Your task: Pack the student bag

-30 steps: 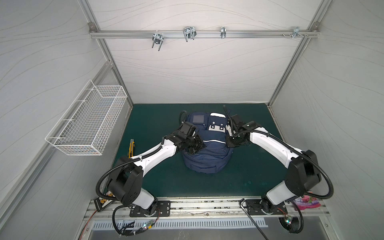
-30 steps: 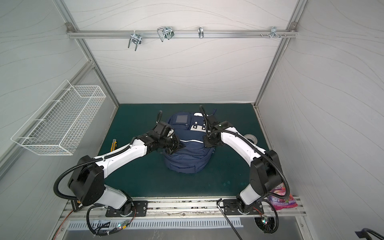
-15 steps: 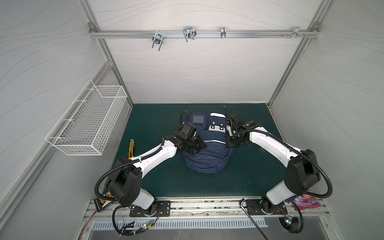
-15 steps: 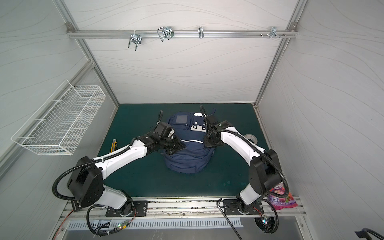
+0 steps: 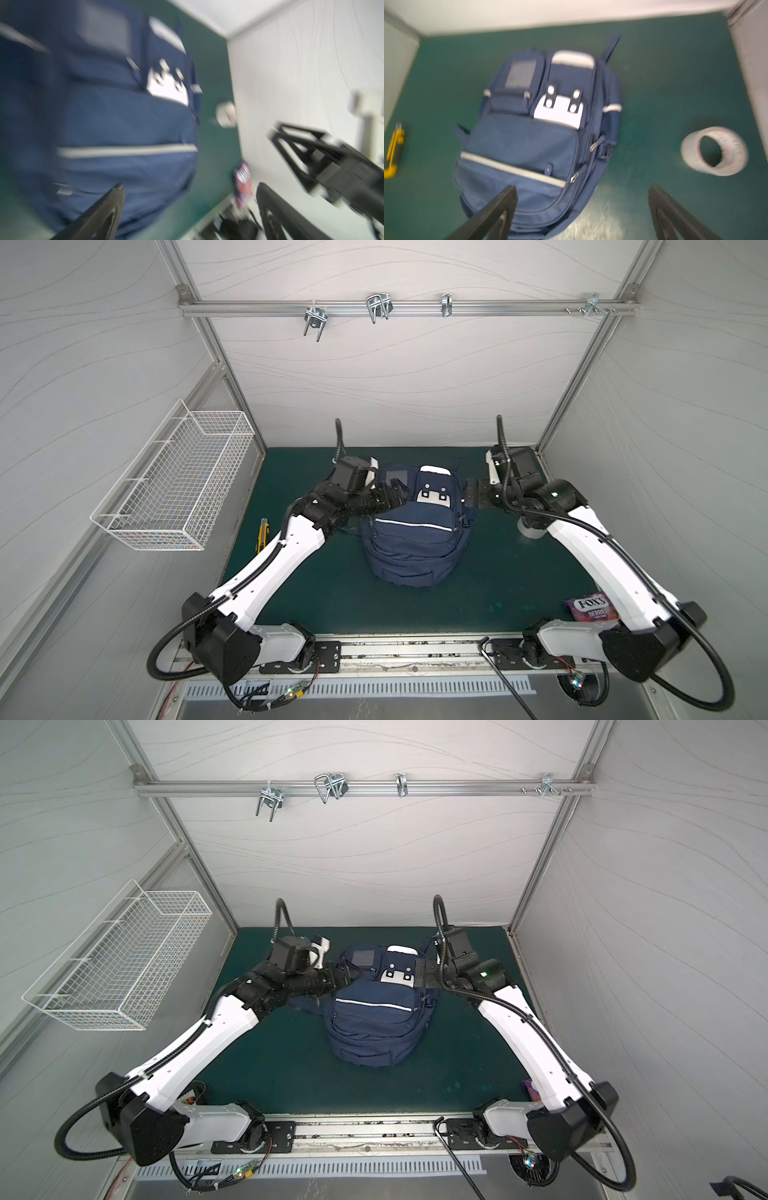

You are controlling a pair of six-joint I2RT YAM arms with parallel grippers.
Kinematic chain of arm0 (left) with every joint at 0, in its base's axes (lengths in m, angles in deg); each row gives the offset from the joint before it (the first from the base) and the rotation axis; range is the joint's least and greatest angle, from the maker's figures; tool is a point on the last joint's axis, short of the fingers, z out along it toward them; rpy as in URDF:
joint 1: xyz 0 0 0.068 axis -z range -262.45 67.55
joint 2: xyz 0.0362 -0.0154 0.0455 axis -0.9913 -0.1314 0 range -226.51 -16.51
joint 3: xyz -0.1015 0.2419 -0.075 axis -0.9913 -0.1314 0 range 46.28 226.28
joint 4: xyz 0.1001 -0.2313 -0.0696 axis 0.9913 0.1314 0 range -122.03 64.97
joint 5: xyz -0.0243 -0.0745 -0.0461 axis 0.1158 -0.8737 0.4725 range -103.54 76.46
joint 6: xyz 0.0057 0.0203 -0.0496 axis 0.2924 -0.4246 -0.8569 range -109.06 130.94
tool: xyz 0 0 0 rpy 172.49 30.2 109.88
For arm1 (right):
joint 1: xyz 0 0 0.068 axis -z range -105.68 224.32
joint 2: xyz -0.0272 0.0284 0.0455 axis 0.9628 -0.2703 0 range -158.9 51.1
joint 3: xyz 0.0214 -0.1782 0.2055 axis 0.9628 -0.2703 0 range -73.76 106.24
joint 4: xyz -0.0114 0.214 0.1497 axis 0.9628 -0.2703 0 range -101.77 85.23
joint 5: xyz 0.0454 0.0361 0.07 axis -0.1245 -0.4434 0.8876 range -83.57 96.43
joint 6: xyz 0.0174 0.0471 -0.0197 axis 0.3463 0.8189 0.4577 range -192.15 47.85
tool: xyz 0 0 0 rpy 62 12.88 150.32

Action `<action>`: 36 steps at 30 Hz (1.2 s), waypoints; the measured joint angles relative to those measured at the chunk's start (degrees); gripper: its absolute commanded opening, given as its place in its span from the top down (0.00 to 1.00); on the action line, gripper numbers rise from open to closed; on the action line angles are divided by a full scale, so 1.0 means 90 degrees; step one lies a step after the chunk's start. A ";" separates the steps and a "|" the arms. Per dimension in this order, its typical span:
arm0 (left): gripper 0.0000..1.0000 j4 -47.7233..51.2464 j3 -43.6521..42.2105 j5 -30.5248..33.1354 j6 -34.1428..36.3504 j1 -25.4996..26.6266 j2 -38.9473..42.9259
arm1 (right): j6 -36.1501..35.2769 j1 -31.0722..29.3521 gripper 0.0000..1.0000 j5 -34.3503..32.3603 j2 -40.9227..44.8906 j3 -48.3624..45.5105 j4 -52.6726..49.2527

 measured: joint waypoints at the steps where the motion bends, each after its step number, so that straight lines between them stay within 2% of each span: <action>1: 0.01 -0.0141 -0.0172 0.0578 0.0311 -0.0097 0.0189 | -0.0036 0.0007 0.01 -0.0170 0.0308 -0.0233 0.0233; 4: 0.01 -0.1110 -0.1297 0.2302 0.1409 -0.0209 0.0619 | -0.0323 0.0010 0.01 -0.0653 0.1226 -0.1401 0.1229; 7: 0.01 -0.1967 -0.2424 0.3466 0.2246 -0.0576 0.0418 | -0.0755 0.0019 0.01 -0.1253 0.1899 -0.2922 0.2215; 9: 0.02 -0.2407 -0.2958 0.3929 0.2506 -0.1129 -0.0078 | -0.0886 0.0085 0.01 -0.1671 0.1940 -0.3599 0.2543; 13: 0.02 -0.3492 -0.3929 0.4350 0.2994 -0.1933 -0.0750 | -0.0903 0.0568 0.01 -0.2307 0.1260 -0.4291 0.2817; 19: 0.01 -0.5098 -0.4835 0.4184 0.3519 -0.2113 -0.1049 | -0.0916 0.1545 0.01 -0.2574 0.0716 -0.5200 0.3898; 24: 0.01 -0.5935 -0.4767 0.3524 0.3594 -0.2618 -0.1173 | -0.1282 0.2123 0.01 -0.2412 0.0522 -0.5991 0.5408; 29: 0.01 -0.6399 -0.4748 0.2759 0.3611 -0.3106 -0.1324 | -0.1630 0.2557 0.01 -0.1562 0.0012 -0.6591 0.7099; 33: 0.01 -0.7565 -0.5163 0.2001 0.3662 -0.3373 -0.1766 | -0.2052 0.2730 0.01 -0.0636 -0.0704 -0.6591 0.8340; 36: 0.01 -0.7774 -0.5348 0.1664 0.3679 -0.3398 -0.1906 | -0.2285 0.2936 0.01 0.0206 -0.1222 -0.6181 0.8490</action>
